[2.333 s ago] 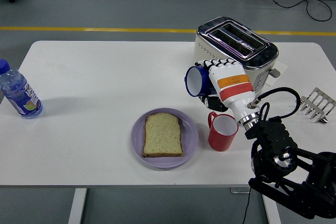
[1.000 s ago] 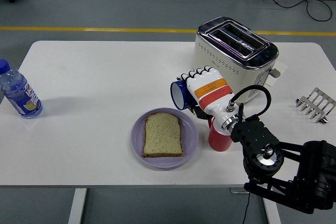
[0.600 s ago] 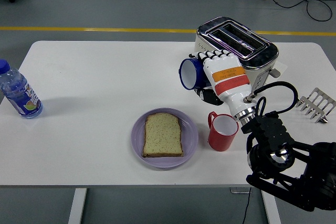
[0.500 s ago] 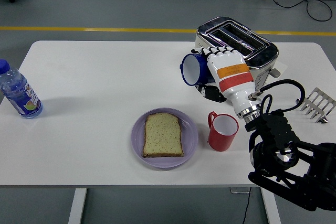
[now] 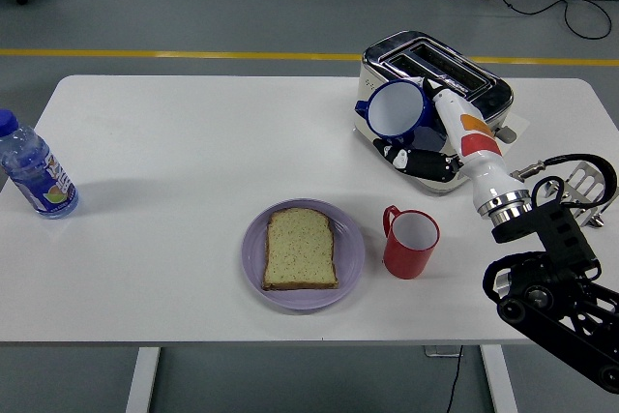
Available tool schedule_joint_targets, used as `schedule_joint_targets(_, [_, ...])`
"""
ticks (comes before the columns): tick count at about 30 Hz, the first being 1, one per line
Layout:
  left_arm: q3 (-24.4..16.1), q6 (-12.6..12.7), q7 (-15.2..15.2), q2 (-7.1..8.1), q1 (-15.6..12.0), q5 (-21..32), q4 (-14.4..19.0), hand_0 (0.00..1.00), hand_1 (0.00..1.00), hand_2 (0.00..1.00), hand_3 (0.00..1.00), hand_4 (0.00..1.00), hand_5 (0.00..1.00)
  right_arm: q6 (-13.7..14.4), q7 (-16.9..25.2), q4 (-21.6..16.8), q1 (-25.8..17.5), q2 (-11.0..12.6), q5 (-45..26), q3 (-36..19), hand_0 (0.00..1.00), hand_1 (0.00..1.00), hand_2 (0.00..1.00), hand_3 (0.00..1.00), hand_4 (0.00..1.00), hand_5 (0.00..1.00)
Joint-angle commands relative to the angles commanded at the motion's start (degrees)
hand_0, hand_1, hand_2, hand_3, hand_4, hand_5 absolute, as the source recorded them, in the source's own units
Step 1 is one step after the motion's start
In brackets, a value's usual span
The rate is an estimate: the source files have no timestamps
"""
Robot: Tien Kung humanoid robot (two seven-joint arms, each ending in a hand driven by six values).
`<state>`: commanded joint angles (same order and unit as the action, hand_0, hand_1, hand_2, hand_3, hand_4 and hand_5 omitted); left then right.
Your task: Pick up the cup,pour liquid into bread,place the cup on the desk
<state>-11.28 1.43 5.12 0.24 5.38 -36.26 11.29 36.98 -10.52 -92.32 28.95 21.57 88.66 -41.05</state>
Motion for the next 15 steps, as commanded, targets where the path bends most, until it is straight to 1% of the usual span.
schedule_joint_targets(2, [0.02, 0.00, 0.00, -0.01, -0.03, -0.03, 0.00, 0.635, 0.645, 0.656, 0.544, 0.318, 0.842, 0.00, 1.30, -0.17, -0.67, 0.03, -4.84, -1.03, 0.559, 0.408, 0.528, 0.611, 0.584, 0.002])
schedule_joint_targets(4, [0.05, 0.02, -0.01, -0.03, -0.14, -0.05, -0.01, 0.635, 0.645, 0.656, 0.544, 0.318, 0.842, 0.00, 3.53, -0.33, -2.01, 0.03, -10.06, -3.12, 0.559, 0.408, 0.528, 0.611, 0.584, 0.002])
schedule_joint_targets(5, [0.06, 0.02, -0.01, -0.03, -0.15, -0.05, -0.02, 0.634, 0.645, 0.656, 0.545, 0.318, 0.842, 0.00, 3.82, -0.34, -2.16, 0.04, -12.29, -3.37, 0.559, 0.407, 0.529, 0.612, 0.588, 0.002])
schedule_joint_targets(6, [0.12, 0.03, -0.02, -0.04, -0.26, -0.15, -0.02, 0.634, 0.645, 0.656, 0.545, 0.318, 0.842, 0.00, 5.31, -0.32, -3.34, 0.12, -17.13, -5.15, 0.559, 0.407, 0.529, 0.612, 0.588, 0.002])
schedule_joint_targets(8, [0.12, 0.04, -0.03, -0.04, -0.32, -0.17, -0.03, 0.634, 0.645, 0.656, 0.545, 0.318, 0.842, 0.00, 5.81, -0.24, -3.86, 0.16, -19.37, -6.05, 0.559, 0.407, 0.529, 0.612, 0.588, 0.002])
schedule_joint_targets(11, [0.16, 0.06, -0.02, -0.07, -0.51, -0.11, -0.04, 0.634, 0.645, 0.656, 0.546, 0.319, 0.843, 0.00, 6.14, 0.34, -4.87, 0.34, -26.56, -7.93, 0.558, 0.410, 0.532, 0.603, 0.583, 0.002])
schedule_joint_targets(15, [0.47, 0.04, -0.03, -0.09, -0.70, -0.18, -0.04, 0.634, 0.645, 0.656, 0.546, 0.319, 0.843, 0.00, 5.92, 1.64, -6.24, 0.65, -26.53, -9.89, 0.558, 0.410, 0.532, 0.603, 0.583, 0.002])
